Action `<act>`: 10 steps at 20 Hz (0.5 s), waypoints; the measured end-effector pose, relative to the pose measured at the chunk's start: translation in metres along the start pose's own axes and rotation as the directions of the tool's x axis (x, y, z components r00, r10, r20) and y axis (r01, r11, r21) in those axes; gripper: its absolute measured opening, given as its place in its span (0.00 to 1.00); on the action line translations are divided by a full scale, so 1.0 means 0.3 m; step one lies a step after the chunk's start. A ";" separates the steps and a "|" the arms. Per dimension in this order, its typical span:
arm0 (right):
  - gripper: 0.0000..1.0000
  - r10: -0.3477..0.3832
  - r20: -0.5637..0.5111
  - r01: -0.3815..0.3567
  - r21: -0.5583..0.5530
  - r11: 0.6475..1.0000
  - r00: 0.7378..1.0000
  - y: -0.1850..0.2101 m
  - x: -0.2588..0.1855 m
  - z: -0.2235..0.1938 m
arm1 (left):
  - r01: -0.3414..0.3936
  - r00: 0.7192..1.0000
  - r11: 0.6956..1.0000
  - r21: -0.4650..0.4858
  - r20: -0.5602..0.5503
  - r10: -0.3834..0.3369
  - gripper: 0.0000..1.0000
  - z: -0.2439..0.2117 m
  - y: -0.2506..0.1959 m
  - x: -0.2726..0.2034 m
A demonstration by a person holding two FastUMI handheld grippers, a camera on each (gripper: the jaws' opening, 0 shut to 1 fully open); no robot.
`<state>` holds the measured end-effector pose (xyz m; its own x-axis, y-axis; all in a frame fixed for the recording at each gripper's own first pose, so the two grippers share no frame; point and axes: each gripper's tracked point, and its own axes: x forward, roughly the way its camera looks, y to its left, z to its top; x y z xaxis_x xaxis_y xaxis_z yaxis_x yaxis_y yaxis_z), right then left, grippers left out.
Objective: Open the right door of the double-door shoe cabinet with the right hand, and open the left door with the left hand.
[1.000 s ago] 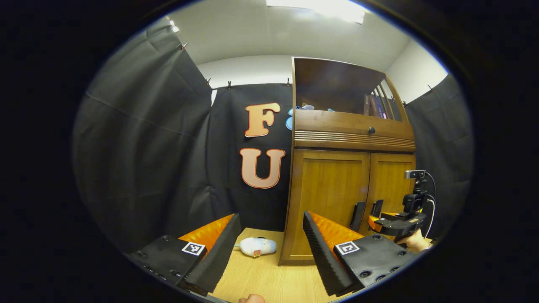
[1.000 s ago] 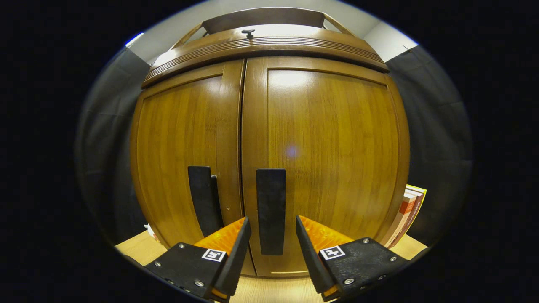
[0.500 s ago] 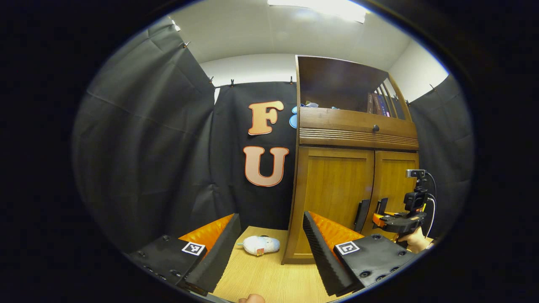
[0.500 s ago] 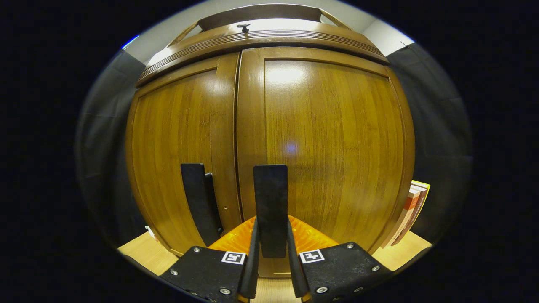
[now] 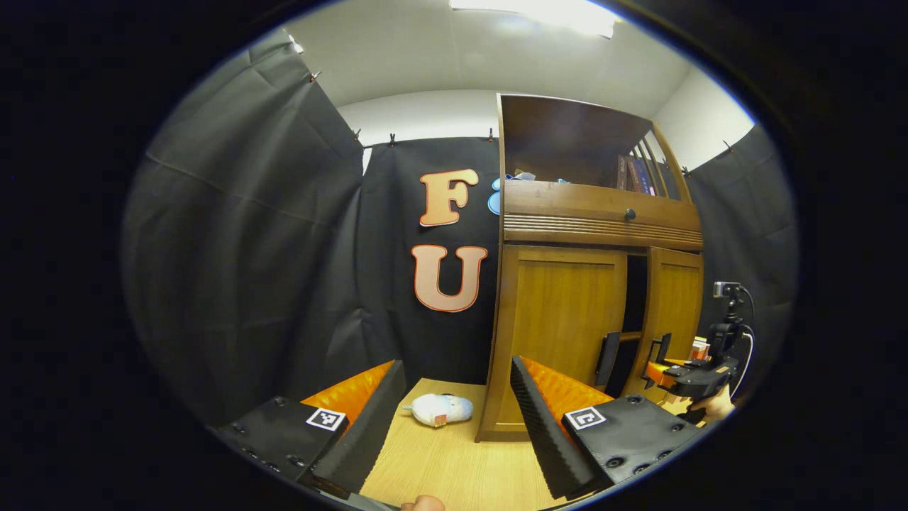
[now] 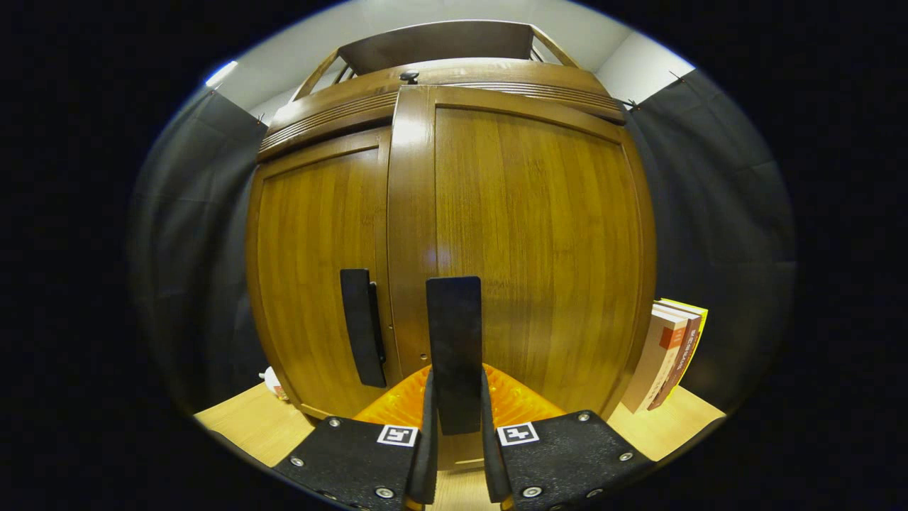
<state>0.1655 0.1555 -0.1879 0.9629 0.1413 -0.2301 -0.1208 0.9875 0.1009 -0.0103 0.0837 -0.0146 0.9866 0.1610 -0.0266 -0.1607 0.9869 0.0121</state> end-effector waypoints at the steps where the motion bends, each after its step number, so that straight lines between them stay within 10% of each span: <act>1: 0.27 0.003 0.000 -0.003 0.001 1.000 1.000 -0.012 -0.030 0.002 | 0.005 1.000 1.000 -0.002 0.002 -0.005 0.97 0.006 -0.003 -0.002; 10: 0.27 0.007 -0.002 -0.007 -0.021 1.000 1.000 -0.168 -0.308 -0.007 | 0.056 0.998 0.998 0.000 0.016 -0.056 0.97 0.004 -0.088 -0.059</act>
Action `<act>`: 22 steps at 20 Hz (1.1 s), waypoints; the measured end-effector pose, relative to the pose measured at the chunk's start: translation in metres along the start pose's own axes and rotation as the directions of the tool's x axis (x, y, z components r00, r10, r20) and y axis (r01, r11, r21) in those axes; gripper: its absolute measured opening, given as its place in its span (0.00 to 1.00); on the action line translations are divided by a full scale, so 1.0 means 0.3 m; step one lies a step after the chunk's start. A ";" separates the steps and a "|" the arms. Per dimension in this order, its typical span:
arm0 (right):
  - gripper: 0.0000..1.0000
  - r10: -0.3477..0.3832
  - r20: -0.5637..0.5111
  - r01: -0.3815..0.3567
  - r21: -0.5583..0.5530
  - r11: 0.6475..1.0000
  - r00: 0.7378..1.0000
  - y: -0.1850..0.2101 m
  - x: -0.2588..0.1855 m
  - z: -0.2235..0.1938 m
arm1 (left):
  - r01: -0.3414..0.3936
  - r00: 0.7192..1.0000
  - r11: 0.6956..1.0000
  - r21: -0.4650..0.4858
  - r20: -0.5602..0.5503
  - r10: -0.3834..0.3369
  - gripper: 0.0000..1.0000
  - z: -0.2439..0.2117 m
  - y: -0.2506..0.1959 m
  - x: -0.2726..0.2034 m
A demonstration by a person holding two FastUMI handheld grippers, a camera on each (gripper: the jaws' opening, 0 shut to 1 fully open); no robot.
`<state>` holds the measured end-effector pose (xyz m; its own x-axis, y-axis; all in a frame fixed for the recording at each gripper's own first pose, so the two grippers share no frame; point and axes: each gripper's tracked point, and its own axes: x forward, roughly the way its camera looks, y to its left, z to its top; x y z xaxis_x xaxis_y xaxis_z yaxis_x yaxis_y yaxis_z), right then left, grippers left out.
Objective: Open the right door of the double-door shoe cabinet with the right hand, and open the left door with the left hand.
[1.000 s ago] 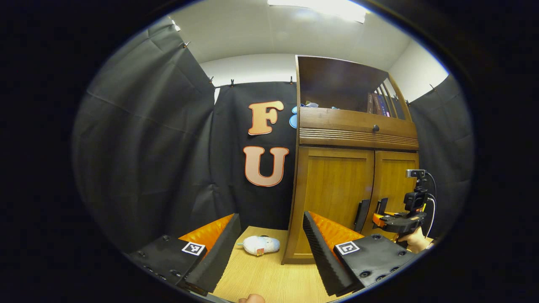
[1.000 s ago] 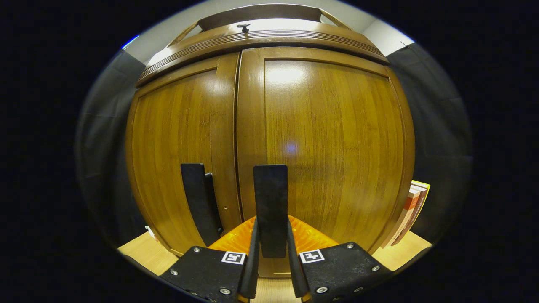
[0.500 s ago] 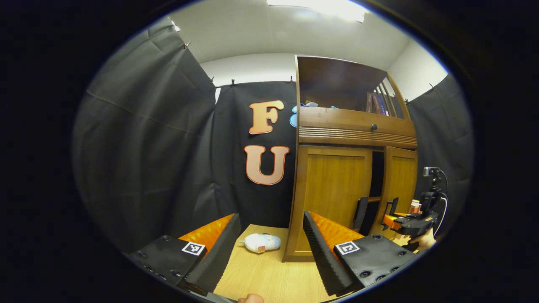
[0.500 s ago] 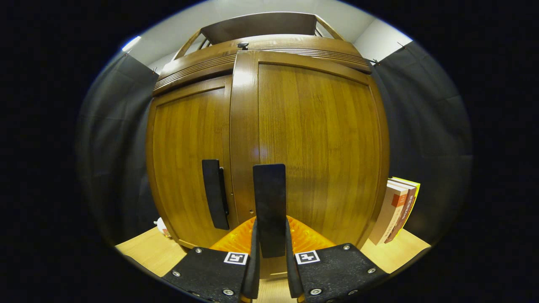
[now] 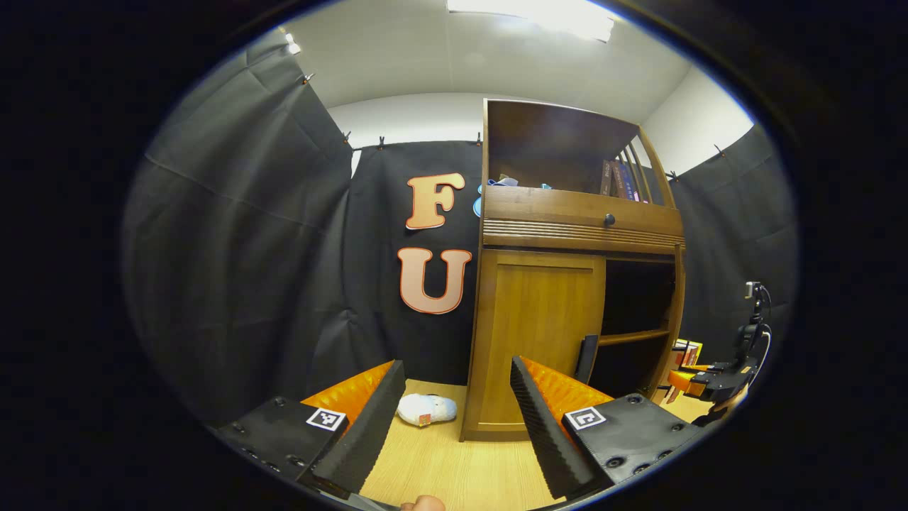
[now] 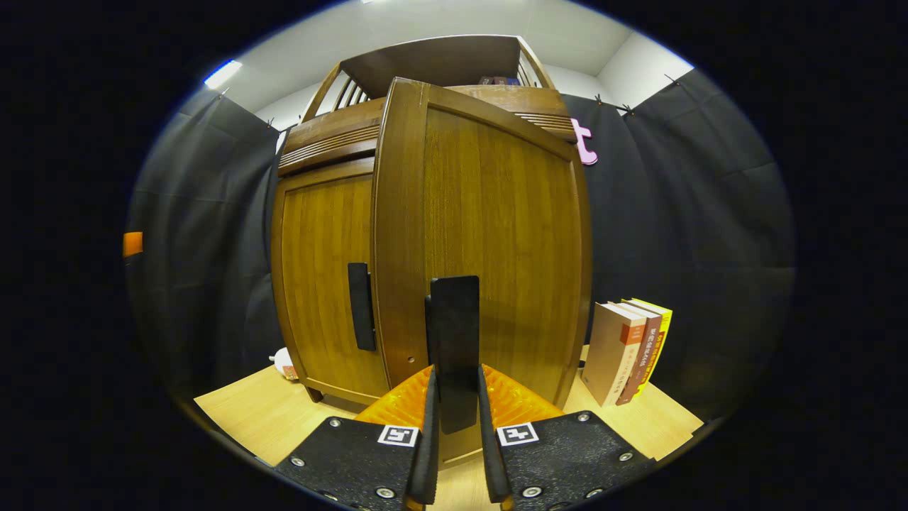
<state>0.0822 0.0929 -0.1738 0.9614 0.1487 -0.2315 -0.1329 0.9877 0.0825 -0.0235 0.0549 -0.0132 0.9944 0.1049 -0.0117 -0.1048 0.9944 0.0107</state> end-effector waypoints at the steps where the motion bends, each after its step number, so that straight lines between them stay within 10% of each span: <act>1: 0.27 -0.008 -0.001 0.008 0.004 1.000 1.000 -0.020 -0.014 -0.003 | 0.007 1.000 1.000 0.001 0.000 -0.007 0.97 0.003 -0.011 0.000; 22: 0.06 -0.164 0.004 0.163 -0.115 0.980 0.986 -0.466 -0.255 0.001 | 0.108 0.993 0.994 -0.005 -0.043 -0.108 0.98 -0.063 -0.249 0.017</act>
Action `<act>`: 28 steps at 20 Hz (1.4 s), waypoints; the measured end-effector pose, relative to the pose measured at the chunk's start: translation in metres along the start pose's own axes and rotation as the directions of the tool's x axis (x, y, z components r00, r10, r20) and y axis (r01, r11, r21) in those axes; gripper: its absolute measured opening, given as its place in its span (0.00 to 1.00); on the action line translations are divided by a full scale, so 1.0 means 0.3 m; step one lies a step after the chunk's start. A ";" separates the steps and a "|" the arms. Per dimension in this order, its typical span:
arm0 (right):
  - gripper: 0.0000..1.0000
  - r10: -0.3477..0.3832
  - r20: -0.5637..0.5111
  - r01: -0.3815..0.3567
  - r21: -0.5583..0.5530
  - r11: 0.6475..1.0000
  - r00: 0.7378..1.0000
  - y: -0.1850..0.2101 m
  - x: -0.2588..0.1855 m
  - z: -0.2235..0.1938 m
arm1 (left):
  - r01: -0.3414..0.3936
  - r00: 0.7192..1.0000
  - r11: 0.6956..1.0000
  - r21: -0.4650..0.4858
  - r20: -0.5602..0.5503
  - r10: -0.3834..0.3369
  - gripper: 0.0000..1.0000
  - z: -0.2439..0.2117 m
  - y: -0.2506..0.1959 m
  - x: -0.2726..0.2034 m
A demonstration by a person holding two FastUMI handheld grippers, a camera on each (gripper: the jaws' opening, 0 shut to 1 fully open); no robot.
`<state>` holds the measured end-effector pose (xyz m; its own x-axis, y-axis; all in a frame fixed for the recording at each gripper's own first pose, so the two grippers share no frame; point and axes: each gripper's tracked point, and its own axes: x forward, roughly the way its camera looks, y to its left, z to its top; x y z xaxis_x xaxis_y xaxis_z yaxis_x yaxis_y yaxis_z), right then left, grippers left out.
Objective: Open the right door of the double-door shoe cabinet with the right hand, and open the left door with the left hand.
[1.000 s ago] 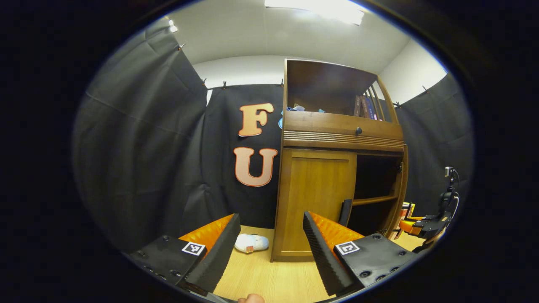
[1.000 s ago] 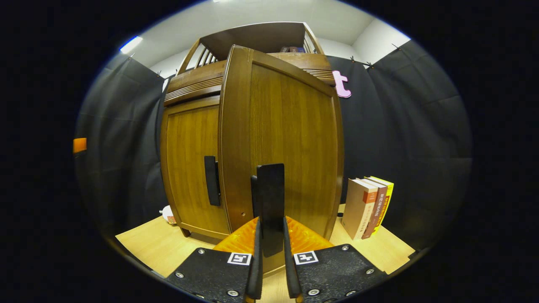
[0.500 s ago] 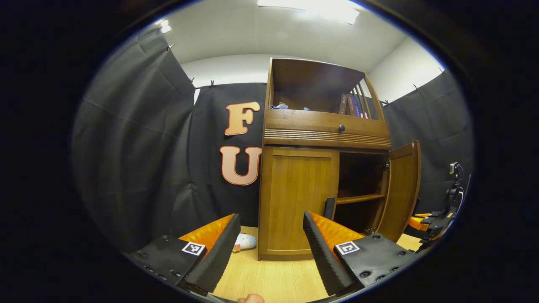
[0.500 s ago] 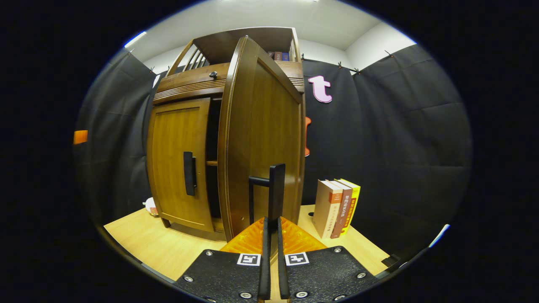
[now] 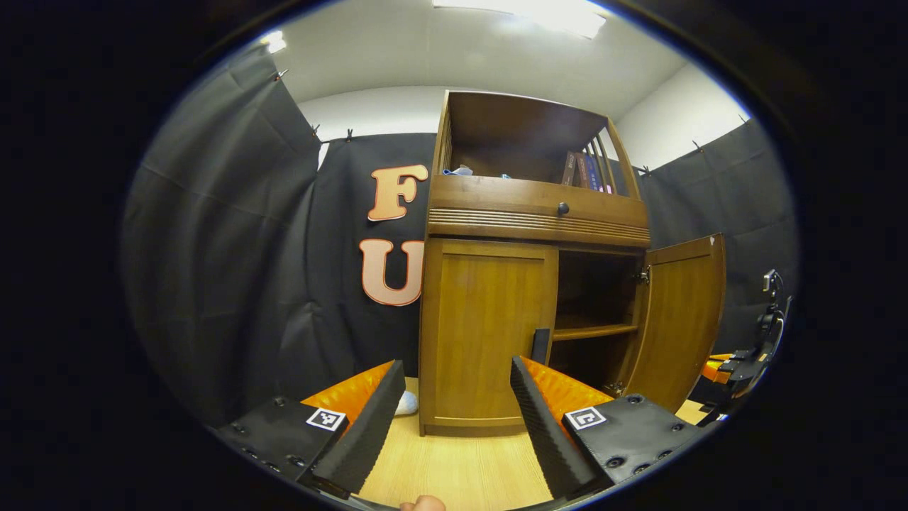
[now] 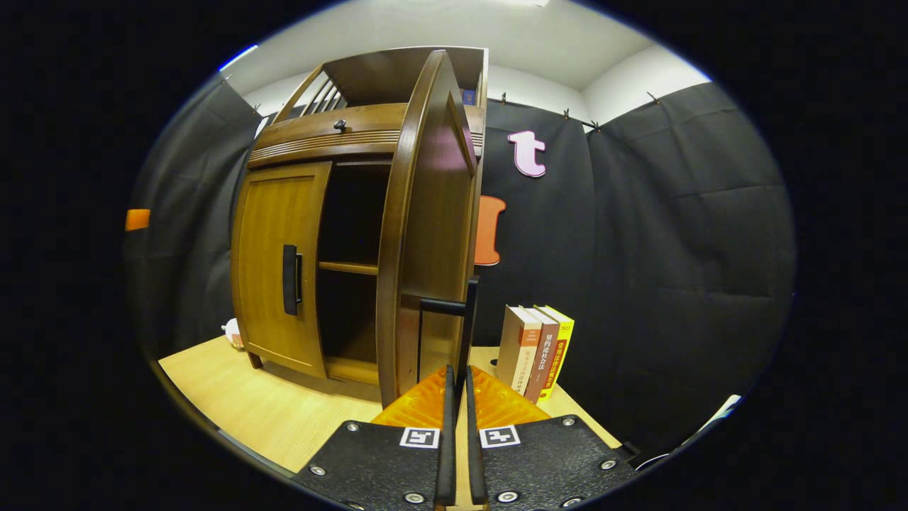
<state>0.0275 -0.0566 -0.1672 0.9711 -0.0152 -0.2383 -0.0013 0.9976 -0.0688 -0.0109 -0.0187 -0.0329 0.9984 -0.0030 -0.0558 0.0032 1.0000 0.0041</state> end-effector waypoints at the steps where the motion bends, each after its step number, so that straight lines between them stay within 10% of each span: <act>1: 0.06 -0.004 -0.001 0.004 -0.005 1.000 1.000 -0.022 0.002 0.000 | 0.002 1.000 1.000 0.003 -0.007 -0.002 0.96 -0.007 -0.007 0.005; 19: 0.00 -0.095 0.023 0.092 0.092 0.991 0.995 -0.336 -0.108 -0.026 | 0.074 0.995 0.997 -0.015 -0.067 -0.074 0.98 -0.127 -0.191 0.156; 24: 0.28 -0.141 0.019 0.138 0.094 0.986 0.990 -0.378 -0.130 -0.034 | 0.105 0.990 0.994 -0.015 -0.094 -0.106 0.98 -0.197 -0.265 0.261; 25: 0.19 -0.148 0.016 0.146 0.102 0.984 0.989 -0.389 -0.129 -0.035 | 0.109 0.989 0.994 -0.009 -0.100 -0.109 0.98 -0.209 -0.282 0.286; 28: 0.47 -0.169 0.005 0.168 0.117 0.979 0.986 -0.426 -0.119 -0.051 | 0.123 0.986 0.992 0.006 -0.114 -0.122 0.97 -0.253 -0.337 0.366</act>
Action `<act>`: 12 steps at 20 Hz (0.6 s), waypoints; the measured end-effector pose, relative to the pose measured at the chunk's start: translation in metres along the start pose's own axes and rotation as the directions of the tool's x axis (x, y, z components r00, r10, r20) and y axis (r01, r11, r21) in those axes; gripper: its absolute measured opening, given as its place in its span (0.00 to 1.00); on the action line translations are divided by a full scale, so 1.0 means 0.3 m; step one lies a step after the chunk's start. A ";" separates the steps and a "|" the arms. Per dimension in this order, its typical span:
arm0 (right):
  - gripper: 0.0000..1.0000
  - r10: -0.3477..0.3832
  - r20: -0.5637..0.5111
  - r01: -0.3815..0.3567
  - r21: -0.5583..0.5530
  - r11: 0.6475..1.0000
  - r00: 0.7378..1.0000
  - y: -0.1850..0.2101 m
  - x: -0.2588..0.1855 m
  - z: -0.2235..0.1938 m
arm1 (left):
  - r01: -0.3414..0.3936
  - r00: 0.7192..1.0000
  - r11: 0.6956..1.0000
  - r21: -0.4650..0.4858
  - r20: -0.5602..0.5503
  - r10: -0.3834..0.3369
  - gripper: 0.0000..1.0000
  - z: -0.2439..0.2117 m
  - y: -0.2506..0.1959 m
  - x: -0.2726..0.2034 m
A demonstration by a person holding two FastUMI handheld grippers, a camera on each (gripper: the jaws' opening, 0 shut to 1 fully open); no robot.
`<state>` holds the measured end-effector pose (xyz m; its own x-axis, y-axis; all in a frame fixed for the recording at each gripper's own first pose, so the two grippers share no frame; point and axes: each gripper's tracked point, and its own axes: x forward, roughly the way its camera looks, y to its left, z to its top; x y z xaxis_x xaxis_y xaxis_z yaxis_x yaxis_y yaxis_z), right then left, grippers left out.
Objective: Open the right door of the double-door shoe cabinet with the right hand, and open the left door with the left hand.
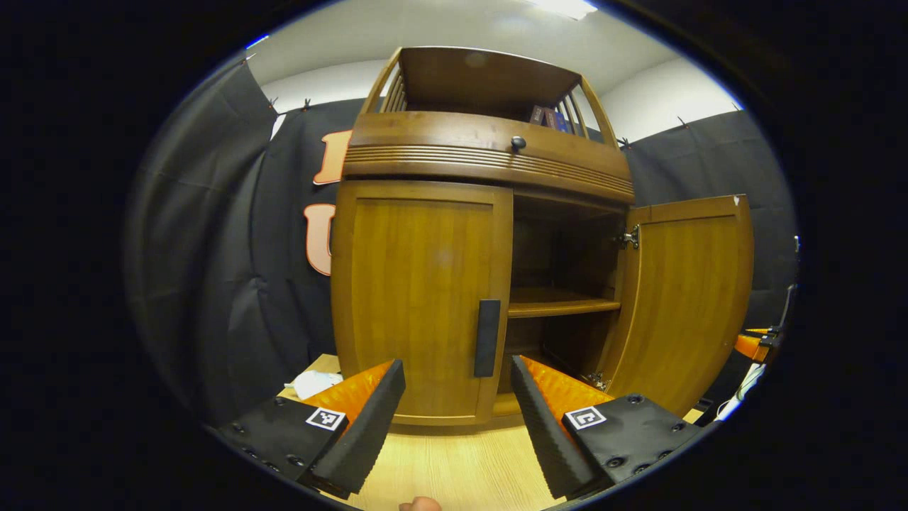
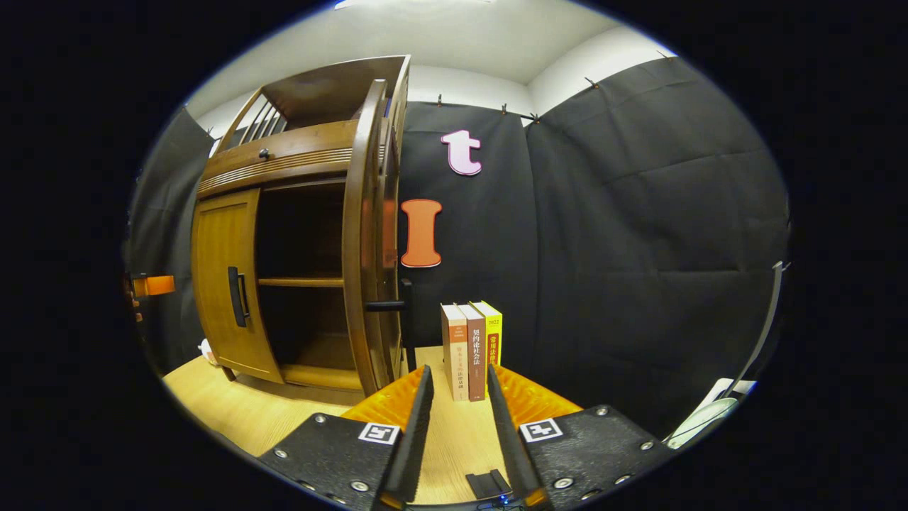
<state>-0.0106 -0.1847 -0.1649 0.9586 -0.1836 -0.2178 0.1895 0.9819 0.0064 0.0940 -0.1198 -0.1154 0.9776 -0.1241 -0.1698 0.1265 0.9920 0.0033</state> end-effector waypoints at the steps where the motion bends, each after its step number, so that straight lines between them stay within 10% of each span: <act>1: 0.53 -0.009 -0.002 0.009 0.005 1.000 1.000 -0.013 0.007 -0.002 | -0.002 1.000 1.000 0.006 -0.004 0.002 0.97 -0.014 -0.011 0.030; 7: 0.93 -0.067 0.005 0.067 0.010 0.998 0.998 -0.091 0.029 -0.009 | -0.018 1.000 0.999 0.051 -0.019 0.019 0.97 -0.062 -0.052 0.217; 12: 0.92 -0.103 0.020 0.103 0.014 0.995 0.994 -0.140 0.056 -0.009 | -0.015 0.997 0.998 0.061 -0.070 0.019 0.98 -0.144 -0.080 0.379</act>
<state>-0.0030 -0.2288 -0.1713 0.9379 -0.2851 -0.1978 0.2904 0.9569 -0.0024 0.1948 -0.1567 -0.1773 0.9658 -0.1032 -0.2380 0.1222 0.9903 0.0664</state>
